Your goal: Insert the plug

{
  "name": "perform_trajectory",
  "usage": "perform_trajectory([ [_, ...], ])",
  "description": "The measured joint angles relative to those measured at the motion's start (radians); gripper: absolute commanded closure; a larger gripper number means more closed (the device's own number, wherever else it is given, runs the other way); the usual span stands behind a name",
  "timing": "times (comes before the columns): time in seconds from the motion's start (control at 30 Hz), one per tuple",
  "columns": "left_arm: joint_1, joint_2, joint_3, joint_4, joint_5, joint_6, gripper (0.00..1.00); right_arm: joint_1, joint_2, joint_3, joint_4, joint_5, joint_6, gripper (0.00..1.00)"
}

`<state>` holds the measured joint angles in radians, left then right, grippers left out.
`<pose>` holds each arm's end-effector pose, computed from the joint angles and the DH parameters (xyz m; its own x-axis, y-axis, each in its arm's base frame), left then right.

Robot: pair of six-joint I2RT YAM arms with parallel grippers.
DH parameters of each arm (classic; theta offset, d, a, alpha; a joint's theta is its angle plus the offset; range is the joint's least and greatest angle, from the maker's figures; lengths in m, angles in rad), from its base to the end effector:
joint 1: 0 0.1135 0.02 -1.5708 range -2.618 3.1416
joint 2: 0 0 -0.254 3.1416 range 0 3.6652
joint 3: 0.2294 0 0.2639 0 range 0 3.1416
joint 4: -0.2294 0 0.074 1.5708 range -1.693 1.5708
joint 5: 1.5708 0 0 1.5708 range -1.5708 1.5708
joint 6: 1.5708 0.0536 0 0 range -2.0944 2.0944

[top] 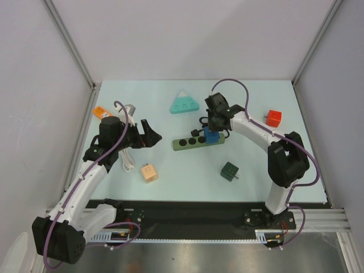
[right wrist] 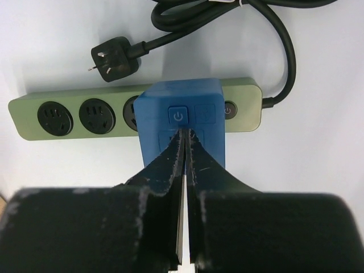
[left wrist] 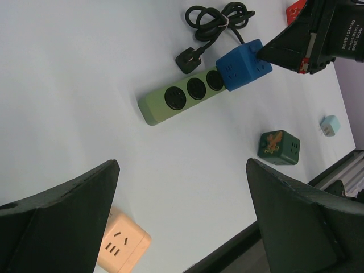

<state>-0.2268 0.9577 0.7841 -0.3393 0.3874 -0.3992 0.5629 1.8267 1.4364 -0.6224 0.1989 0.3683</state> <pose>0.2342 -0.0748 0.2753 -0.6461 -0.2202 -0.7308 0.3015 0.8059 -0.5095 0.3539 0.2108 0.2096 -0.8258 -0.1037 -0.5544 -0.1472 0.9885 0.0343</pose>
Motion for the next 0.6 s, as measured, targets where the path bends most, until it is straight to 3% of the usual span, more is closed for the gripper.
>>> perform_trajectory([
  [0.33,0.0,0.011,0.0,0.0,0.0,0.0,0.0,0.01,-0.072,-0.132,0.15,0.034,0.062,0.96],
  [0.47,0.0,0.011,0.0,0.0,0.0,0.0,0.0,0.011,-0.08,-0.108,0.132,0.036,0.071,0.8],
  [0.6,-0.002,0.018,0.0,-0.001,-0.014,0.002,0.0,0.007,-0.058,-0.02,0.011,0.014,0.063,0.54],
])
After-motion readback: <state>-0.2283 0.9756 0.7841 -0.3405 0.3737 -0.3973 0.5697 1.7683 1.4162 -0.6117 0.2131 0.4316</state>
